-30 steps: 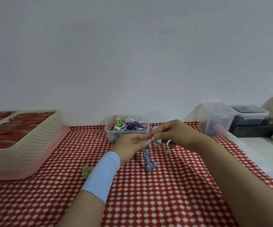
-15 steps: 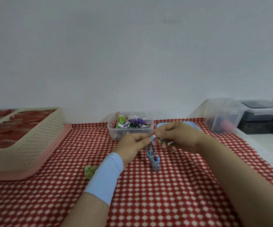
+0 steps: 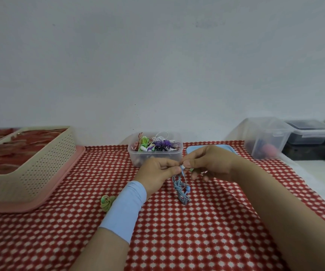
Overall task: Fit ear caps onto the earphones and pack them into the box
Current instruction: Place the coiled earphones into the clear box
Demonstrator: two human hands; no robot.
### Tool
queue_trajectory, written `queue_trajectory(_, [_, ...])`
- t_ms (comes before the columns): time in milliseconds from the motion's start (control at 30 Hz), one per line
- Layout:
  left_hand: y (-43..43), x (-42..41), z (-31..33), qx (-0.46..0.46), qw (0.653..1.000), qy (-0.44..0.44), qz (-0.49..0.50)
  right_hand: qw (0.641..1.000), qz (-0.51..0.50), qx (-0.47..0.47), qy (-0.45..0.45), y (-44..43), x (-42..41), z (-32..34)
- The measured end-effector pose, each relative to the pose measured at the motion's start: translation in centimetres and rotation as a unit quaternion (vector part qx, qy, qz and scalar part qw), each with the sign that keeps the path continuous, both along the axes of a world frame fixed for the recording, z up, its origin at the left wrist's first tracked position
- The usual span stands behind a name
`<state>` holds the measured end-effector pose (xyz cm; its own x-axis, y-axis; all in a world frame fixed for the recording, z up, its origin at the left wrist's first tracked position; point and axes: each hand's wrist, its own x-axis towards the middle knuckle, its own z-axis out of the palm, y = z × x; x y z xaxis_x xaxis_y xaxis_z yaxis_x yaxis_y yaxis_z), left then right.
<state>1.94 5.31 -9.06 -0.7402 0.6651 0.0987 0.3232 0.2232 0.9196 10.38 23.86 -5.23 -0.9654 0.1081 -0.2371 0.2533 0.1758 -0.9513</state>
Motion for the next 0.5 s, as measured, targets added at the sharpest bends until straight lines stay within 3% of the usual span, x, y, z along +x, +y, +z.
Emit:
queue_trajectory(333, [-0.01,0.47,0.01,0.035,0.999,-0.022,0.004,0.998,0.004,-0.066,0.007,-0.3,0.52,-0.22])
queue_trajectory(500, [-0.01,0.58,0.56,0.035,0.998,-0.014,0.043,0.999,0.0,0.013,0.049,0.0,0.72,0.22])
